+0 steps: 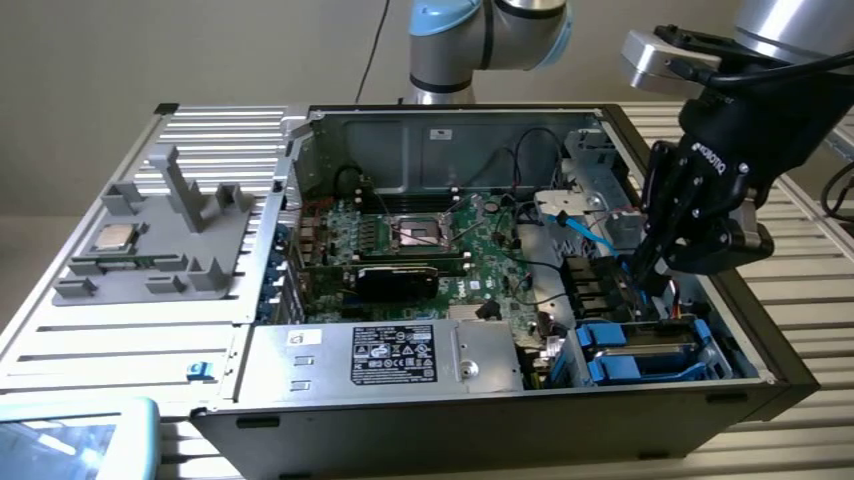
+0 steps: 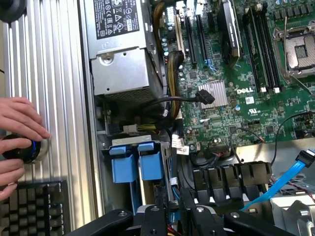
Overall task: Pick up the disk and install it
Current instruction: 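Insert the first disk wire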
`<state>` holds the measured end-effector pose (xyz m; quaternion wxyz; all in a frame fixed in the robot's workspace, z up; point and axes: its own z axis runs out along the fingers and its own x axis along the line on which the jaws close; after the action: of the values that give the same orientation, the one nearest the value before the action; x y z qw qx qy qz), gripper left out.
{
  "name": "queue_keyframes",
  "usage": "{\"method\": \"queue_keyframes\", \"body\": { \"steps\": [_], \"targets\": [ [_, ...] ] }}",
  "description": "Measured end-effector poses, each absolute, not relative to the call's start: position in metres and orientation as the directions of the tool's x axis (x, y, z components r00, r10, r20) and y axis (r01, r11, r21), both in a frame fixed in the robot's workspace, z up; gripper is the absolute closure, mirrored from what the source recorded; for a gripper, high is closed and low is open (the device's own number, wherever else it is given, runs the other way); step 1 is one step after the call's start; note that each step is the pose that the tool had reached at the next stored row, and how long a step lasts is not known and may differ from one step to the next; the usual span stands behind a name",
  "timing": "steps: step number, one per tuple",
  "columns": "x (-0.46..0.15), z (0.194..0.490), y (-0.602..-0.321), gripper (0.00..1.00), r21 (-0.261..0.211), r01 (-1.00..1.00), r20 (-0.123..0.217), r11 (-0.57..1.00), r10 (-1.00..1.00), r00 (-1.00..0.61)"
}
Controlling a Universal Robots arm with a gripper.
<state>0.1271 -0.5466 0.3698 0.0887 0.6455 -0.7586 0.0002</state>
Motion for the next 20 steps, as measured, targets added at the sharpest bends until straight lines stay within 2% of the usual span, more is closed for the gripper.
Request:
{"method": "queue_keyframes", "body": {
  "steps": [6,20],
  "targets": [
    [0.1295,0.3668,-0.5466,0.75,0.132,-0.977,0.136,0.166,-0.979,-0.149],
    [0.1297,0.3664,-0.5466,0.75,0.120,-0.979,0.129,0.165,-0.980,-0.150]
  ]
}}
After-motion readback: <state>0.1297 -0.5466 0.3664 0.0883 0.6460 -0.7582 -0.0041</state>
